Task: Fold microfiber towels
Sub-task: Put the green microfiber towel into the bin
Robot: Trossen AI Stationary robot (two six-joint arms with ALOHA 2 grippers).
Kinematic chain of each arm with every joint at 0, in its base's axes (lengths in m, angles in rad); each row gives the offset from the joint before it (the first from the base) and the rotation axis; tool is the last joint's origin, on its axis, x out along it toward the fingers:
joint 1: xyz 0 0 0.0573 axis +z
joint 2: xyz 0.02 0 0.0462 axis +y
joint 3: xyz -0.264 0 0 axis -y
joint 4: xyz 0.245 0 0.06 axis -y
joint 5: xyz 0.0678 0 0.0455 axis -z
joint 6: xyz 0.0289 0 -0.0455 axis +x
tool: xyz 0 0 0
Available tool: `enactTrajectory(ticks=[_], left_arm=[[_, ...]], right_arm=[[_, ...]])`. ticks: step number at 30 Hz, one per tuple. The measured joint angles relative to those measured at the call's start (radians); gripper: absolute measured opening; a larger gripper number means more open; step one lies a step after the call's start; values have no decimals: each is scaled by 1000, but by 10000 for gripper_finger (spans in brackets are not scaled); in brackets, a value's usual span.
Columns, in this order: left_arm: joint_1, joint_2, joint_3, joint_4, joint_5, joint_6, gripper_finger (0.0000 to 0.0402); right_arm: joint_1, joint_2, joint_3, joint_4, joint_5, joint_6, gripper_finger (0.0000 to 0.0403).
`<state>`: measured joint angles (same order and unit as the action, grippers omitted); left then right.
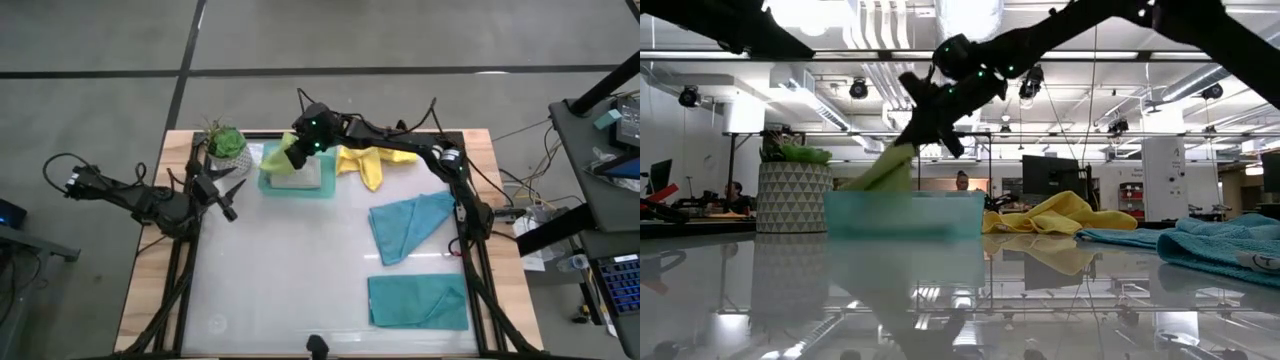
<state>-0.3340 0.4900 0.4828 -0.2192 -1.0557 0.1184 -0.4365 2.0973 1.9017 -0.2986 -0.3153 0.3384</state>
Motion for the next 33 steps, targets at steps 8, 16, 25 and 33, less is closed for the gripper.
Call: enactTrajectory(ticks=[8,16,25,33], left_arm=[[-1,7,0,0,0,-1,173],[-1,13,0,0,0,0,173],[0,13,0,0,1,0,173],[0,24,0,0,2,-5,173]], right_arm=[[-5,67,63,-136,0,-1,9],[-5,63,58,-276,2,-10,10],[-4,65,42,-374,119,37,12],[0,64,42,-411,160,47,21]])
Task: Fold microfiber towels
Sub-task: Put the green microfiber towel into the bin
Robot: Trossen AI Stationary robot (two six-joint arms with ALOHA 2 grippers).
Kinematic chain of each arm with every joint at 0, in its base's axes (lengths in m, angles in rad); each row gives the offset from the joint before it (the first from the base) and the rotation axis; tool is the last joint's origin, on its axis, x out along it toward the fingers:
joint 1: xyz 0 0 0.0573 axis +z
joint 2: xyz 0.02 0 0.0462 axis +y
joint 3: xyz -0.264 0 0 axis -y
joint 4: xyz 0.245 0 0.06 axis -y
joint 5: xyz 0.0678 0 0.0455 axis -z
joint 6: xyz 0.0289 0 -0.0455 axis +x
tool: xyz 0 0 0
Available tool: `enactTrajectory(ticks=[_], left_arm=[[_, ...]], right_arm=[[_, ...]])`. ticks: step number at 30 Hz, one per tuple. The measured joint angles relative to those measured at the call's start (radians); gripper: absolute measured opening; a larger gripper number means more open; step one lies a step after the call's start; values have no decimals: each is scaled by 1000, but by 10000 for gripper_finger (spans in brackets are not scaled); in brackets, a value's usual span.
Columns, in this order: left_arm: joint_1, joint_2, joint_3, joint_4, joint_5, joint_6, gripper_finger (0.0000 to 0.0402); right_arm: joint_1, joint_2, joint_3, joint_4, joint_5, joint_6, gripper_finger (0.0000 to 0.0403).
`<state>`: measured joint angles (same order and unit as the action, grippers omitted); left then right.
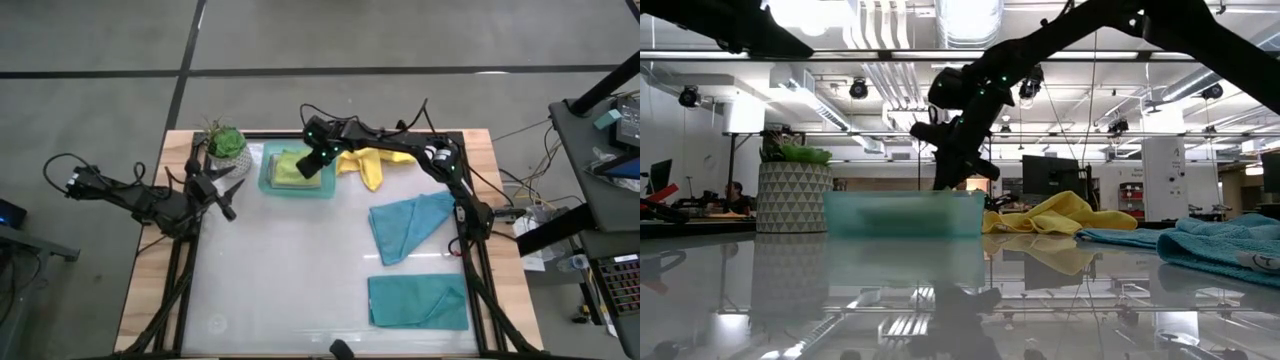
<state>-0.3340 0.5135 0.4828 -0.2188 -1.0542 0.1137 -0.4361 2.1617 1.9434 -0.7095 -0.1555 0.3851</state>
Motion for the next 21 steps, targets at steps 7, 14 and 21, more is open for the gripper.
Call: enactTrajectory(ticks=[7,14,21], left_arm=[[0,25,0,27,3,5,173],[34,50,43,75,194,3,149],[192,142,43,155,422,56,66]], right_arm=[[2,0,9,-59,0,-35,90],[1,-8,74,-181,0,-113,155],[1,-16,171,-297,5,-193,163]])
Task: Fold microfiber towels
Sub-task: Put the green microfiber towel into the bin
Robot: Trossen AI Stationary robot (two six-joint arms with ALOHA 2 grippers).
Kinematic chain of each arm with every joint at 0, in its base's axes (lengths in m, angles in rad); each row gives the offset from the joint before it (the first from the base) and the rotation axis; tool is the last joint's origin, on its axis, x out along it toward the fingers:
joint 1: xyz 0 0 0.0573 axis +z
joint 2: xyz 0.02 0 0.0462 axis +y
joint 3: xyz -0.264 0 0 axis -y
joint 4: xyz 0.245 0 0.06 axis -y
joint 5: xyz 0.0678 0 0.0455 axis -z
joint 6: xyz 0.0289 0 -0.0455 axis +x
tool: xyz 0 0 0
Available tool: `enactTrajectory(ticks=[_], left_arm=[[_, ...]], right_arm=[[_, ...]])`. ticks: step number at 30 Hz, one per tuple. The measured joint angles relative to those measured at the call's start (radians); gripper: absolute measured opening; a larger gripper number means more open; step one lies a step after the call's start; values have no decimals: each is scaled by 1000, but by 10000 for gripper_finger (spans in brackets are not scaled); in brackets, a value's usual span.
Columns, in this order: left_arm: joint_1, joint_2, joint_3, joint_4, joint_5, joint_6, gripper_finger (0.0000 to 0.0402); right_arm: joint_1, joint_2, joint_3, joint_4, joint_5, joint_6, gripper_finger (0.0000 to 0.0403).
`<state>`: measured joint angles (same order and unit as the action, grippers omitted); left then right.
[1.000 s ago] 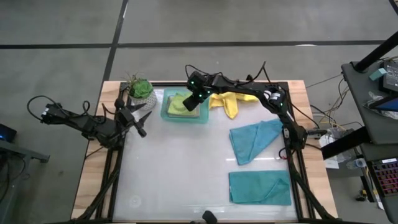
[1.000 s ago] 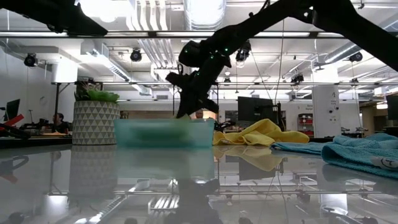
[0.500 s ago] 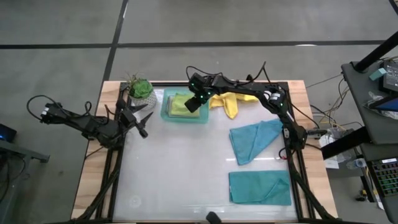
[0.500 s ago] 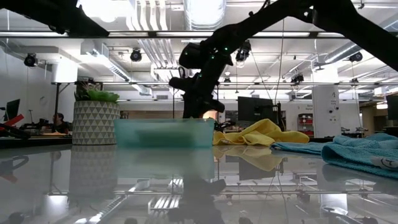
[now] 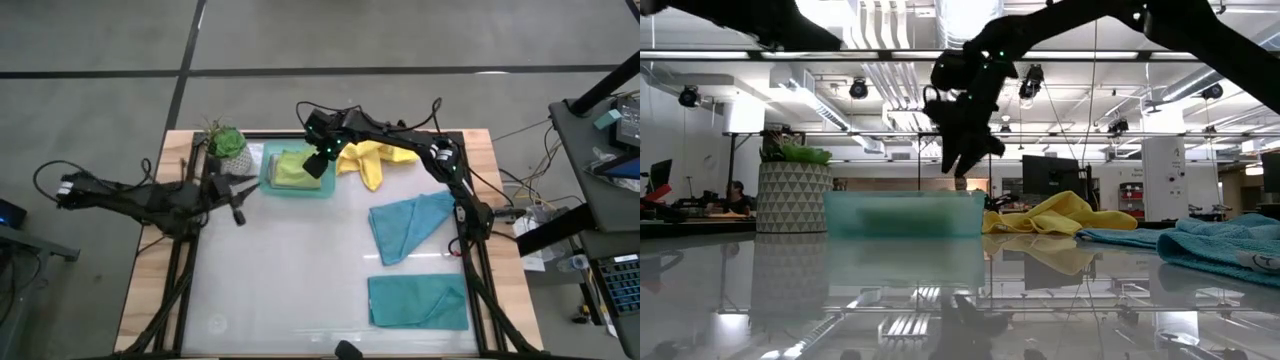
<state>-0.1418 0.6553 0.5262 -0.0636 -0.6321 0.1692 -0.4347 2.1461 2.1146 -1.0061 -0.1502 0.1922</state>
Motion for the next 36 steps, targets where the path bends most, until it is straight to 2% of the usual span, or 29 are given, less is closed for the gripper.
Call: enactTrajectory(ticks=[4,9,13,18,24,30,36], left_arm=[[167,85,0,56,277,12,10],[404,238,6,89,569,42,4],[551,407,12,151,704,54,1],[643,620,62,192,735,81,0],[664,805,111,188,724,80,0],[664,853,129,147,680,36,0],[664,811,137,81,677,22,0]], right_arm=[[0,-20,23,-1,39,-59,125],[-2,-29,18,37,102,-122,56],[-3,-15,-3,106,101,-144,14],[-3,11,-40,212,100,-142,11],[-3,42,-104,303,101,-133,9],[-3,48,-167,393,191,-142,9],[-3,48,-197,409,204,-176,9]])
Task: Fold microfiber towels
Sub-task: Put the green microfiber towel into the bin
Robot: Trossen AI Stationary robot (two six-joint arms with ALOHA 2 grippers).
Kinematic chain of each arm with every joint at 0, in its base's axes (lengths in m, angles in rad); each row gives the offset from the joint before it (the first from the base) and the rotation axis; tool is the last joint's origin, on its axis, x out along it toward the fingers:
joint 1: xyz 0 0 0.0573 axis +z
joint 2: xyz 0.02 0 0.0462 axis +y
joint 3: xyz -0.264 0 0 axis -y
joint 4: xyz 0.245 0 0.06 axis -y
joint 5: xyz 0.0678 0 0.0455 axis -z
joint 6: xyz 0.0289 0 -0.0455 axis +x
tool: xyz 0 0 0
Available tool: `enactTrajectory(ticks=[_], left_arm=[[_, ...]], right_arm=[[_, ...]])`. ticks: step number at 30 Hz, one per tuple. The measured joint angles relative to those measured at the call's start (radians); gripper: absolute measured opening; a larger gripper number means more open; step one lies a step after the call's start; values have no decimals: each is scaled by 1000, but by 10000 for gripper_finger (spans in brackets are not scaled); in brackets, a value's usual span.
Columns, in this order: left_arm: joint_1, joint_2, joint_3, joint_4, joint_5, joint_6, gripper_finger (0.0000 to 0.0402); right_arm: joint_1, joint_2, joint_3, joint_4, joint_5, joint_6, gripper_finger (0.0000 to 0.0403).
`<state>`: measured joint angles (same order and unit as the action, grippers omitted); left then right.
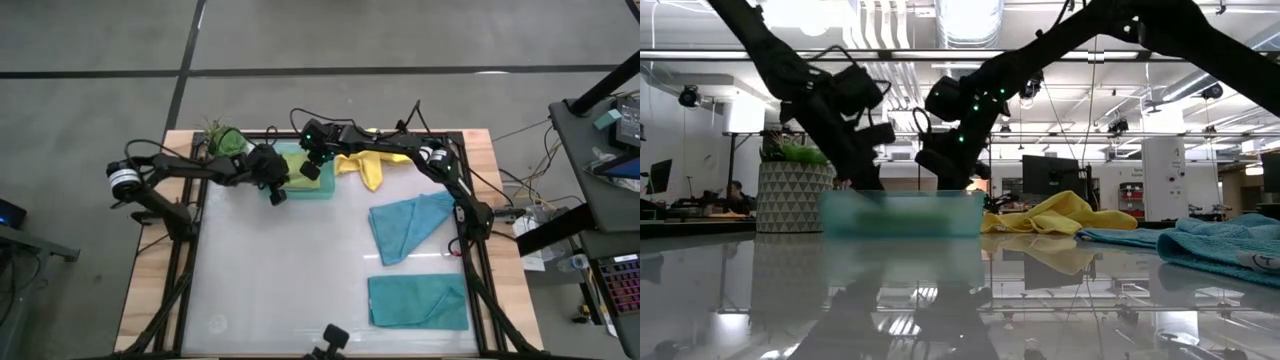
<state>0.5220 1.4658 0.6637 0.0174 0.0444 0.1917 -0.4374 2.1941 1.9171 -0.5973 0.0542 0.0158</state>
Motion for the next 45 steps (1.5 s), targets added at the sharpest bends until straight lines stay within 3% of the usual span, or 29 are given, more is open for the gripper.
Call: enactTrajectory(ticks=[10,21,28,36,45], left_arm=[[6,-117,2,70,-26,37,0],[50,87,0,254,-68,54,0],[52,145,10,269,-72,12,0],[54,61,3,168,-119,38,0],[50,-50,-2,94,-85,32,0]], right_arm=[[21,-41,28,-64,-1,-1,9],[75,-57,-30,-74,-63,14,9],[71,-31,-102,-29,-62,29,9],[62,-39,-106,-78,-62,31,9],[58,-90,-54,-84,-62,14,9]])
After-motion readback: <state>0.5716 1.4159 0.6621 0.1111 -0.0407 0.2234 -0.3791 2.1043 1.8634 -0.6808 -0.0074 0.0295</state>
